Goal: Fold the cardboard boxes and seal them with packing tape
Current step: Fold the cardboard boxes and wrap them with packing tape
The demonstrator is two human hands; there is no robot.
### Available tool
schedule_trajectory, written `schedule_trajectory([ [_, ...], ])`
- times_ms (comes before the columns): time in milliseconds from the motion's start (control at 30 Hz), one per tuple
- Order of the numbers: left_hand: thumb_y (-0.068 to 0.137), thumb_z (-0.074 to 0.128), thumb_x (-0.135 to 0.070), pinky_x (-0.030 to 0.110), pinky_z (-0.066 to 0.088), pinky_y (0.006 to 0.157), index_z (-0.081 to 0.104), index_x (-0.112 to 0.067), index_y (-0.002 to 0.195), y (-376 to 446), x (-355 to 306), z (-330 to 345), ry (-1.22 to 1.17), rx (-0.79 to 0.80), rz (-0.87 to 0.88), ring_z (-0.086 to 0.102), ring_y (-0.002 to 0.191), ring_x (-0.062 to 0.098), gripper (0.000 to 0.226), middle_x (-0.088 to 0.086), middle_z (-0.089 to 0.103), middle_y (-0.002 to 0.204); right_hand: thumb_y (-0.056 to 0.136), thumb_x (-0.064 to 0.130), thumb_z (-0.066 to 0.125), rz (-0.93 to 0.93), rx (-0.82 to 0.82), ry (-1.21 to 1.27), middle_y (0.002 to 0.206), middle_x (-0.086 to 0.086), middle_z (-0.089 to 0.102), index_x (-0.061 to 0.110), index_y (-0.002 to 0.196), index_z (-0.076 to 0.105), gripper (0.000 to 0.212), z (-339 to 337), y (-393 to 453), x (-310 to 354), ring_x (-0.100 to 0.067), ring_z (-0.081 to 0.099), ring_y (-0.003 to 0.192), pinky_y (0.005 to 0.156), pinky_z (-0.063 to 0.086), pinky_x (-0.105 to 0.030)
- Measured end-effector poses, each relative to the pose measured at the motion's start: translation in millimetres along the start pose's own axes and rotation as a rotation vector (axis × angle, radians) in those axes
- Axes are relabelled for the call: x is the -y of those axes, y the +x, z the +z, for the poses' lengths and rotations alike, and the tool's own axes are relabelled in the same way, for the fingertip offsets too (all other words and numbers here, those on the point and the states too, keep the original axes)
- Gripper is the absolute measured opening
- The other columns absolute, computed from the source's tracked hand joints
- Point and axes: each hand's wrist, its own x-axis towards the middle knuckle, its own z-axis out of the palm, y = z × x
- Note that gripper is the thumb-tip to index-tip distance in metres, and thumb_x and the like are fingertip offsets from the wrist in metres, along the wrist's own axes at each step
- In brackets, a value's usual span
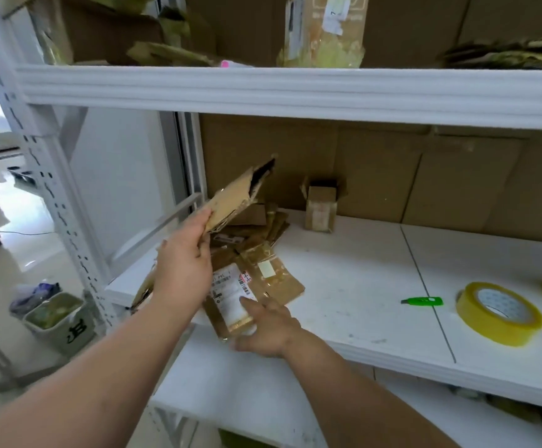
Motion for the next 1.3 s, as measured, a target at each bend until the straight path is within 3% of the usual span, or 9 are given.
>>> schedule_trajectory([
  [133, 0.103, 0.044, -0.015, 0.015, 0.046, 0.081, 0.045, -0.045, 0.142, -3, 10, -16, -0.014, -0.018, -0.018, 0.054, 0.095, -0.004, 0.050, -0.018, 0.054, 0.117, 0.066, 0.074, 0.065, 0.064, -0.105, -0.476, 0.162, -0.001, 0.010, 0.036, 0.154, 0.003, 0.115, 23, 6, 2, -0.036, 0.017, 0.143, 0.113, 0.018, -0.052],
  [200, 0.103, 0.044, -0.015, 0.010, 0.041, 0.076, 0.044, -0.046, 0.143, -5, 13, -22, -0.012, 0.001, -0.023, 0.052, 0.094, -0.009, 0.050, -0.016, 0.054, 0.118, 0.077, 0.065, 0.060, 0.081, -0.185, -0.561, 0.153, -0.006, 0.023, 0.033, 0.152, 0.012, 0.094, 31, 6, 3, -0.037, 0.027, 0.134, 0.109, 0.022, -0.050],
  [333, 0.102, 0.044, -0.009, 0.052, 0.031, 0.116, 0.047, -0.035, 0.145, -6, 15, -24, 0.039, 0.049, 0.032, 0.051, 0.126, 0.018, 0.050, -0.006, 0.056, 0.139, 0.092, 0.031, 0.046, 0.105, -0.339, -0.453, 0.141, -0.008, 0.041, 0.026, 0.141, 0.039, 0.050, 27, 7, 0, -0.035, 0.040, 0.125, 0.108, 0.031, -0.044],
  [433, 0.101, 0.043, -0.006, 0.051, 0.015, 0.122, 0.048, -0.030, 0.144, -6, 17, -19, 0.045, -0.008, 0.051, 0.050, 0.129, 0.021, 0.050, -0.007, 0.057, 0.138, 0.089, 0.019, 0.042, 0.211, -0.371, -0.297, 0.141, -0.010, 0.045, 0.019, 0.138, 0.047, 0.050, 6, 10, -13, -0.034, 0.044, 0.125, 0.108, 0.036, -0.041],
  [567, 0.099, 0.042, -0.002, 0.044, 0.036, 0.112, 0.049, -0.025, 0.144, 1, 14, -17, -0.077, -0.183, 0.055, 0.054, 0.117, 0.019, 0.051, -0.023, 0.051, 0.118, 0.097, 0.017, 0.040, 0.247, -0.548, -0.089, 0.146, -0.010, 0.044, 0.021, 0.144, 0.046, 0.047, -18, 19, -24, -0.031, 0.045, 0.126, 0.104, 0.038, -0.036],
  [700, 0.096, 0.042, -0.001, 0.050, 0.034, 0.114, 0.046, -0.025, 0.146, 8, 0, -12, -0.121, -0.236, 0.123, 0.054, 0.115, 0.013, 0.055, -0.038, 0.047, 0.116, 0.098, 0.011, 0.040, 0.221, -0.465, 0.098, 0.164, -0.012, 0.007, 0.015, 0.156, 0.019, 0.062, -25, 31, -22, -0.036, 0.034, 0.139, 0.112, 0.036, -0.038],
  [833, 0.095, 0.043, 0.003, 0.062, 0.015, 0.119, 0.047, -0.022, 0.145, 4, -11, -9, 0.004, -0.143, 0.230, 0.050, 0.131, 0.024, 0.056, 0.000, 0.056, 0.139, 0.090, 0.013, 0.044, 0.297, -0.162, -0.052, 0.163, -0.004, -0.024, 0.031, 0.157, -0.005, 0.084, -21, 34, -25, -0.039, 0.003, 0.151, 0.122, 0.007, -0.049],
  [1033, 0.087, 0.044, 0.005, 0.067, 0.015, 0.116, 0.054, -0.014, 0.138, -6, -22, -13, 0.127, -0.072, 0.468, 0.057, 0.121, 0.027, 0.055, 0.006, 0.063, 0.130, 0.084, 0.029, 0.045, 0.323, -0.437, 0.096, 0.138, 0.001, 0.050, 0.038, 0.129, 0.054, 0.047, -28, 19, -31, -0.025, 0.044, 0.129, 0.110, 0.031, -0.051],
  [1300, 0.084, 0.047, 0.010, 0.068, 0.021, 0.113, 0.055, -0.012, 0.135, -39, -53, -7, 0.012, -0.016, 0.732, 0.051, 0.127, 0.017, 0.056, -0.009, 0.054, 0.131, 0.091, 0.016, 0.057, 0.241, -0.750, 0.634, 0.134, -0.006, 0.058, 0.021, 0.133, 0.057, 0.042, -37, -30, -39, -0.032, 0.055, 0.119, 0.096, 0.047, -0.038],
])
